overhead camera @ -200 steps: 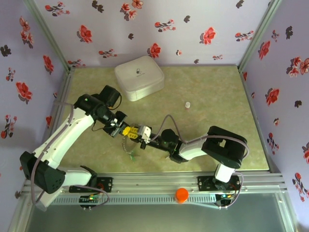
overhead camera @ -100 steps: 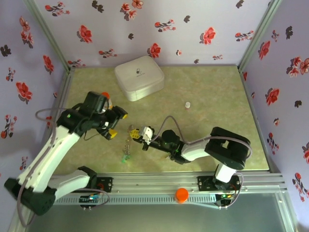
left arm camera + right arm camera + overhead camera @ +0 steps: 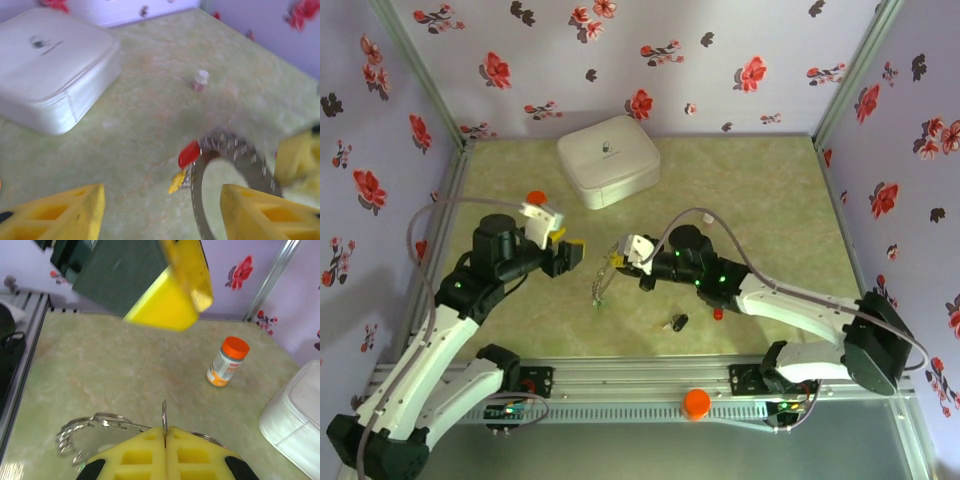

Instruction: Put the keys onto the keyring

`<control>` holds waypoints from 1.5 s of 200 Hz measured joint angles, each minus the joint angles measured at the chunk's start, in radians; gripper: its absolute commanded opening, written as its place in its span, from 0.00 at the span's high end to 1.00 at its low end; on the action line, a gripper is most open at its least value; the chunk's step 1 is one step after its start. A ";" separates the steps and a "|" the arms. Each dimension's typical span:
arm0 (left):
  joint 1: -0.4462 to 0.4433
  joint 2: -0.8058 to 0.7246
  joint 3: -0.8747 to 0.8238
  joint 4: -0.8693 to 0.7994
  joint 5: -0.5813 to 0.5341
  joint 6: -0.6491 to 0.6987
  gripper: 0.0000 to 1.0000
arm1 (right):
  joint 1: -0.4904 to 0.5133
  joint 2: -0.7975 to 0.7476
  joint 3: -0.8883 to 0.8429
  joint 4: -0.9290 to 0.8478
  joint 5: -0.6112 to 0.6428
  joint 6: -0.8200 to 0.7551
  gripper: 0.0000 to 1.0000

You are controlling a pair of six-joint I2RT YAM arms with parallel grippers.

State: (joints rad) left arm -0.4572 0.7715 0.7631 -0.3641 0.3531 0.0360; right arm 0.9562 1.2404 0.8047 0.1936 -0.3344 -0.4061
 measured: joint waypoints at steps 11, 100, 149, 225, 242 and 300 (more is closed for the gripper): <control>-0.001 -0.003 -0.036 0.019 0.056 0.106 0.41 | -0.008 -0.005 0.042 -0.097 -0.013 -0.034 1.00; -0.050 0.051 -0.119 0.207 0.370 0.482 0.59 | -0.019 0.032 0.272 -0.563 -0.061 -0.198 1.00; -0.099 0.124 -0.119 0.230 0.408 0.534 0.63 | -0.019 0.072 0.332 -0.649 -0.074 -0.240 1.00; -0.130 0.177 -0.087 0.229 0.435 0.544 0.90 | -0.017 0.097 0.375 -0.698 -0.087 -0.258 1.00; -0.135 0.180 -0.084 0.229 0.437 0.546 1.00 | -0.018 0.097 0.380 -0.708 -0.083 -0.264 1.00; -0.146 0.180 -0.128 0.342 0.437 0.445 1.00 | -0.059 -0.024 0.224 -0.551 -0.119 -0.207 0.67</control>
State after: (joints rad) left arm -0.6033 0.9516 0.6353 -0.0219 0.7898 0.4812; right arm 0.8974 1.2160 1.0290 -0.3576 -0.4534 -0.6132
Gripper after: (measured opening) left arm 0.055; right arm 0.310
